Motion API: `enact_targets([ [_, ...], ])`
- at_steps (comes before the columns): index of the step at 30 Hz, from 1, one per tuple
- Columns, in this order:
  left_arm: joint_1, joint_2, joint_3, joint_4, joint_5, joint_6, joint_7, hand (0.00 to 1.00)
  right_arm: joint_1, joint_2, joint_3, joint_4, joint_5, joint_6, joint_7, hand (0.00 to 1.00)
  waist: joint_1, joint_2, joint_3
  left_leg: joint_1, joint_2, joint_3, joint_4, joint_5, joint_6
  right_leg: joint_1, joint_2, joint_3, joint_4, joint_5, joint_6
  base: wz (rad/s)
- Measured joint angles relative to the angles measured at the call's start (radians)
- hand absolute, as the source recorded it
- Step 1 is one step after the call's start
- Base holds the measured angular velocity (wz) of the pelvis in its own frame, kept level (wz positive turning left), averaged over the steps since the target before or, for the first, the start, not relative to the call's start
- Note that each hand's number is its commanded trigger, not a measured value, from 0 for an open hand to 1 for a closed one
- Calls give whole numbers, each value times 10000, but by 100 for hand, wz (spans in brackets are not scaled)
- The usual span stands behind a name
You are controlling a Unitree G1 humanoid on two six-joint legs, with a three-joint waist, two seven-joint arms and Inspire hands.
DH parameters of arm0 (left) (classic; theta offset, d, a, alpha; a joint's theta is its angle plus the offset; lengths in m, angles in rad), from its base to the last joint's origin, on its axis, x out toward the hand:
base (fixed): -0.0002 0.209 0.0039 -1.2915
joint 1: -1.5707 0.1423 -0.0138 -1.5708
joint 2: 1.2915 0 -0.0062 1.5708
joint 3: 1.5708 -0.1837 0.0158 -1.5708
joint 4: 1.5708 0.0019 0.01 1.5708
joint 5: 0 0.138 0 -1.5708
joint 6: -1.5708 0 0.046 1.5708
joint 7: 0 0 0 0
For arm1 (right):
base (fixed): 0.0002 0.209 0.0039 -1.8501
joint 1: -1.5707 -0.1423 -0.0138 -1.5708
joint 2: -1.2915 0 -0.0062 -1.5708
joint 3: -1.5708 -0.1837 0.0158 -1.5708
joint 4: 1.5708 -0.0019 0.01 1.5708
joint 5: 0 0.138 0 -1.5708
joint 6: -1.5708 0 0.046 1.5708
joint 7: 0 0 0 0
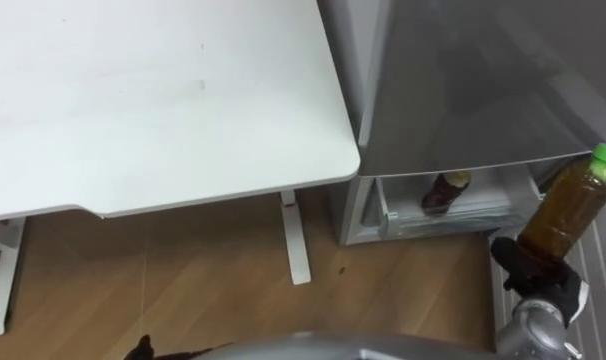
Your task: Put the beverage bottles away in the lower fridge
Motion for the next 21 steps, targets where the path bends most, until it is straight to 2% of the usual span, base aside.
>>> enact_targets([
  [6, 16, -2, 2, -16, 6, 8, -5, 0, -97, -4, 230, 731, -208, 508, 624, 100, 63, 13, -2, -47, -1, -21, 0, 0, 0, 6, -2, -64, 6, 2, -3, 1],
  [10, -38, -20, 25, -17, 29, 58, -6, 0, -226, -38, 218, 1076, -944, 702, 905, 100, 246, 37, -4, -96, -2, -44, 44, 0, 0, -12, -8, -88, 8, 2, -3, 1],
  [14, -108, -15, 24, 15, 18, 112, -39, 0, -852, -85, 515, 2081, -982, 758, 1583, 100, 276, 19, -4, -167, -3, -102, 101, 0, 0, -39, -21, -159, 9, 2, -3, 4],
  [17, -203, -16, 30, 25, 17, 129, -90, 0, -1002, -81, 674, 2632, -1028, 869, 2071, 100, 519, -12, -14, -188, -5, -102, 120, 0, 0, -74, -31, -160, 6, 0, -3, 0],
  [21, -252, 28, 29, 34, 34, 180, -209, 0, -1306, -58, 717, 3045, -1132, 1047, 2462, 100, 515, -38, -26, -619, -9, -231, 328, 0, 1, -309, -54, -327, 44, 12, -21, 10],
])
